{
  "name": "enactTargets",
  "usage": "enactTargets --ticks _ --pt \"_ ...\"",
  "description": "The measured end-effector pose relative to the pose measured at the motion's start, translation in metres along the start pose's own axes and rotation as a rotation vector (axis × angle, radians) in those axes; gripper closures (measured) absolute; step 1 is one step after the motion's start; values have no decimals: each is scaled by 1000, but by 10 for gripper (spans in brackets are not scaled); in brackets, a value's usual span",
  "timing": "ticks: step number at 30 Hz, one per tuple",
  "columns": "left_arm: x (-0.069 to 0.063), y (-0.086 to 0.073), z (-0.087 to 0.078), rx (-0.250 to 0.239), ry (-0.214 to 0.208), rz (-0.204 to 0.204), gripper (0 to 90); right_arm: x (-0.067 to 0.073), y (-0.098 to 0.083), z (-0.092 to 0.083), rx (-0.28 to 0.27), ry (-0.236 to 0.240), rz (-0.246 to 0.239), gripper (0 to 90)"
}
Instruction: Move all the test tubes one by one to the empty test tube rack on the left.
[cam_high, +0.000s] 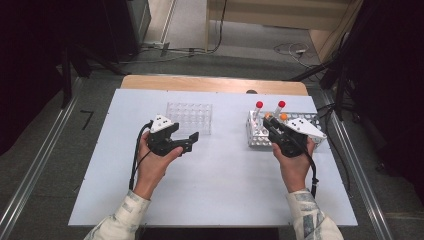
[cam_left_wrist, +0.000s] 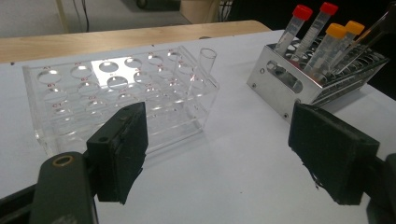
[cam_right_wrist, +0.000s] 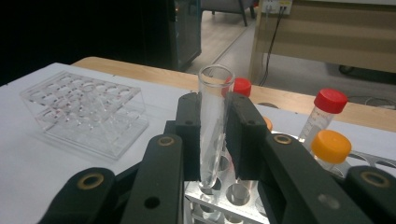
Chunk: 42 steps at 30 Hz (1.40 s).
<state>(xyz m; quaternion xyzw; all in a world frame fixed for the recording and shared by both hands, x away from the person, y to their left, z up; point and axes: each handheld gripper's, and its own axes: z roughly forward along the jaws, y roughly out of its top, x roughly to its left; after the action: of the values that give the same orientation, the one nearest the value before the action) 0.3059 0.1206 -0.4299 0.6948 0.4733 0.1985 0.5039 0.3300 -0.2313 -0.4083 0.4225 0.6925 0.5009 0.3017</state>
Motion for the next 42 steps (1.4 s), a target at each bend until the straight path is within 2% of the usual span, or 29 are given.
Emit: enactTargets --ticks 7,16,24,28,33,38,42 --pt "-3 2 0 -7 -6 5 209 16 4 0 -6 36 -28 731" --pt "-13 6 0 -12 -16 27 233 45 -2 18 28 94 -62 731" --pt "-27 12 5 -19 -37 39 248 74 -16 35 65 135 -89 732" --pt "-34 20 9 -24 -57 49 304 84 -22 43 78 159 -79 731" --pt "-46 28 17 -16 -89 91 382 99 -28 49 97 188 -106 732" --pt "-51 27 27 16 -112 115 488 108 -28 51 94 204 -113 732" --pt "-51 25 33 40 -117 108 550 110 -28 50 94 207 -121 732"
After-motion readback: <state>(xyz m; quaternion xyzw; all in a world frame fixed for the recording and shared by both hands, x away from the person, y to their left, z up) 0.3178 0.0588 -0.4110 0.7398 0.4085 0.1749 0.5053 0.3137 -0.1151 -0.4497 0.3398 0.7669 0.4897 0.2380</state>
